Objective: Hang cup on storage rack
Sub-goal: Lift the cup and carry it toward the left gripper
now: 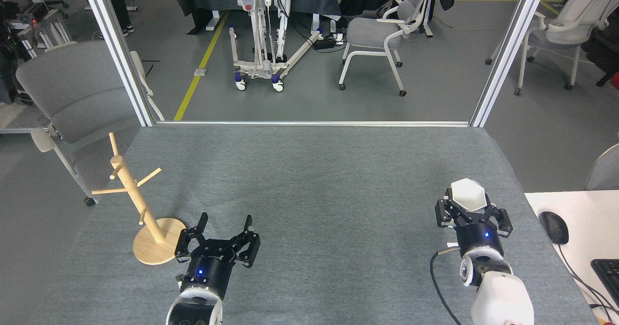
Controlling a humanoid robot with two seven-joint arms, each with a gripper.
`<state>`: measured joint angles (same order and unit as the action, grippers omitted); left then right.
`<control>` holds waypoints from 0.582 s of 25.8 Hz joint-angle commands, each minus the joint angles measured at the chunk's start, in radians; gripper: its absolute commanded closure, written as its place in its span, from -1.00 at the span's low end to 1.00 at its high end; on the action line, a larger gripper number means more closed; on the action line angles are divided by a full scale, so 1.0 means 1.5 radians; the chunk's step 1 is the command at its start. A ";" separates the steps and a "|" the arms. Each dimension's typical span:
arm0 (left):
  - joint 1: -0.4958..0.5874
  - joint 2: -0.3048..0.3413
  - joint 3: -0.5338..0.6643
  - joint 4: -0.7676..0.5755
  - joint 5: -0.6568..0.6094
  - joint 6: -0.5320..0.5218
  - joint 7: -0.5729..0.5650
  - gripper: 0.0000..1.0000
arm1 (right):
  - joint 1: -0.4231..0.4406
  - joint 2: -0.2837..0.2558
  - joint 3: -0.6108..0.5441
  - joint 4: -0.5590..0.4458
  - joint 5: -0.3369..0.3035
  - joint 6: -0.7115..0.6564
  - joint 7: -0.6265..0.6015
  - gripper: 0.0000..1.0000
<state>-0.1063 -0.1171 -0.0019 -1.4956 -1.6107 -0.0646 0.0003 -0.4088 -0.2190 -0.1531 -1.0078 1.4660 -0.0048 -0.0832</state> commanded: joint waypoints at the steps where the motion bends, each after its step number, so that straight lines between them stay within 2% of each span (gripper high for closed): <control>1: 0.002 0.003 -0.001 -0.004 -0.001 -0.010 0.001 -0.99 | 0.018 -0.014 0.025 -0.099 -0.006 0.025 0.018 0.47; 5: 0.014 0.005 -0.019 -0.006 -0.013 -0.025 0.036 -0.99 | 0.027 -0.010 0.121 -0.180 -0.022 0.157 0.064 0.47; 8: 0.037 0.016 -0.085 -0.007 -0.046 -0.034 0.058 -0.98 | 0.027 -0.009 0.197 -0.268 -0.046 0.269 0.164 0.44; 10: 0.048 0.031 -0.133 -0.010 -0.093 -0.034 0.067 -0.98 | 0.022 -0.007 0.247 -0.311 -0.046 0.352 0.201 0.44; 12: 0.048 0.036 -0.183 -0.008 -0.138 -0.034 0.067 -0.98 | 0.018 0.000 0.306 -0.324 -0.047 0.434 0.211 0.44; 15: 0.037 0.029 -0.236 0.002 -0.156 -0.034 0.061 -0.98 | 0.017 0.016 0.385 -0.327 -0.046 0.496 0.237 0.45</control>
<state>-0.0423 -0.0708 -0.2732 -1.5040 -1.8030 -0.1159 0.0962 -0.3806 -0.2127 0.3107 -1.4765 1.3985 0.6243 0.2299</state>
